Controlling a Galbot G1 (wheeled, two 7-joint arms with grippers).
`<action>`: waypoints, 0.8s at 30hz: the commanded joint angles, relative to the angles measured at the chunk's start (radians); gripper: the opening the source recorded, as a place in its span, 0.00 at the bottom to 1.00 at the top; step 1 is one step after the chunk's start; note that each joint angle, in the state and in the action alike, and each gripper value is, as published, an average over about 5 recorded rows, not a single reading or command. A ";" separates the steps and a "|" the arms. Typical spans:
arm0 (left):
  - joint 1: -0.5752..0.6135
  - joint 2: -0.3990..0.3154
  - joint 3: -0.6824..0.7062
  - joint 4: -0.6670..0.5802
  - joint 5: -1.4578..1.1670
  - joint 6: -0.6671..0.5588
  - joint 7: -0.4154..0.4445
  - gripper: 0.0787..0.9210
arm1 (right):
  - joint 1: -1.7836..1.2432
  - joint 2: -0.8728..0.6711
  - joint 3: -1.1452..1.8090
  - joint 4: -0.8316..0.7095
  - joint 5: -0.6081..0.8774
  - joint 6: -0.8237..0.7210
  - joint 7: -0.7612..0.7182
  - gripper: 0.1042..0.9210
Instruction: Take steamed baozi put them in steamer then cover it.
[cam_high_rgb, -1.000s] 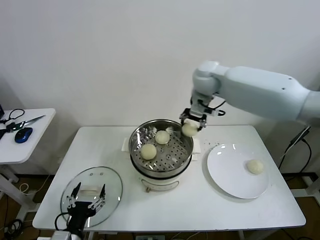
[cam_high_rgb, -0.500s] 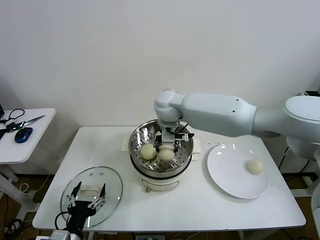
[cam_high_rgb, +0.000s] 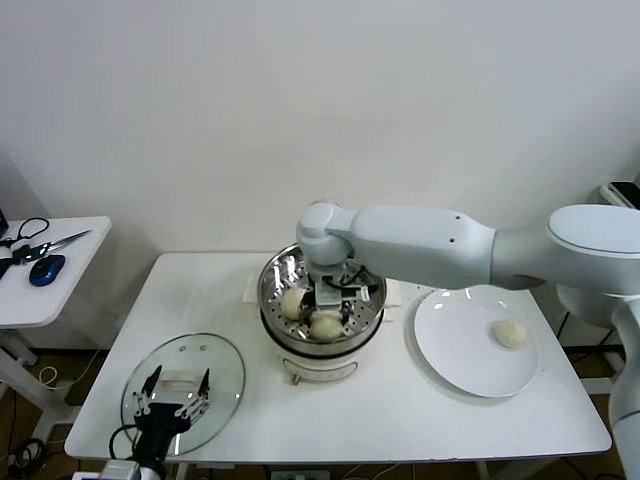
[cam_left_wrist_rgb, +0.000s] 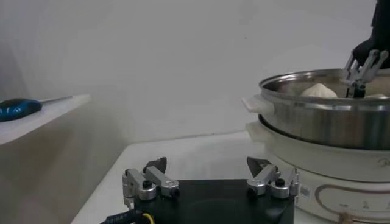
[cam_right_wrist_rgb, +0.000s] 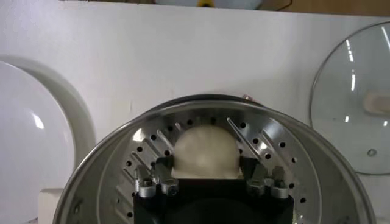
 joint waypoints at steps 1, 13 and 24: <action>0.000 -0.001 0.002 0.006 0.000 0.000 0.001 0.88 | -0.007 0.001 0.006 0.003 -0.002 0.008 0.009 0.87; 0.010 0.007 0.001 -0.001 0.016 -0.010 0.001 0.88 | 0.119 -0.143 0.050 -0.059 0.093 -0.042 0.076 0.88; -0.037 0.008 -0.003 -0.007 0.014 0.007 -0.002 0.88 | 0.302 -0.481 -0.182 -0.018 0.595 -0.681 0.334 0.88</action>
